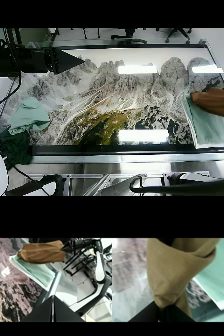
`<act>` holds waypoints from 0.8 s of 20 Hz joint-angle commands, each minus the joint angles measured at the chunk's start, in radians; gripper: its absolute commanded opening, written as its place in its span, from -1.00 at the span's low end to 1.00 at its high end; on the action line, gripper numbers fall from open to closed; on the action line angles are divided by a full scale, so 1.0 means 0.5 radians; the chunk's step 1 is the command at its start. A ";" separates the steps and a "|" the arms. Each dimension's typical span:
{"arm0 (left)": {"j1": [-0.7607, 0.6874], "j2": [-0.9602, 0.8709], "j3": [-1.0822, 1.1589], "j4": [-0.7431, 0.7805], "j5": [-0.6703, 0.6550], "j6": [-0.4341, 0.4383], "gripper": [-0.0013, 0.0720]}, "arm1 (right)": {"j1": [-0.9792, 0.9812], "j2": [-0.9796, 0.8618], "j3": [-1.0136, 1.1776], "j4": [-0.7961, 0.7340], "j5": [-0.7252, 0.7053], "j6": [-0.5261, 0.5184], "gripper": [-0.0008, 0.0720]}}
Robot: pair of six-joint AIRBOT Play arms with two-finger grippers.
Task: Fold the shirts.
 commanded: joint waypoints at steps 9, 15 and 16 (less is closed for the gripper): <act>-0.001 0.001 -0.001 -0.003 0.009 0.004 -0.92 | 0.012 0.178 -0.371 -0.469 -0.002 0.160 0.19; 0.001 0.001 -0.001 0.017 0.077 0.003 -0.93 | 0.456 0.211 -0.376 -0.098 -0.505 -0.002 -0.92; -0.007 0.007 -0.001 0.063 0.076 0.003 -0.93 | 0.645 0.230 -0.388 -0.098 -0.611 -0.069 -0.92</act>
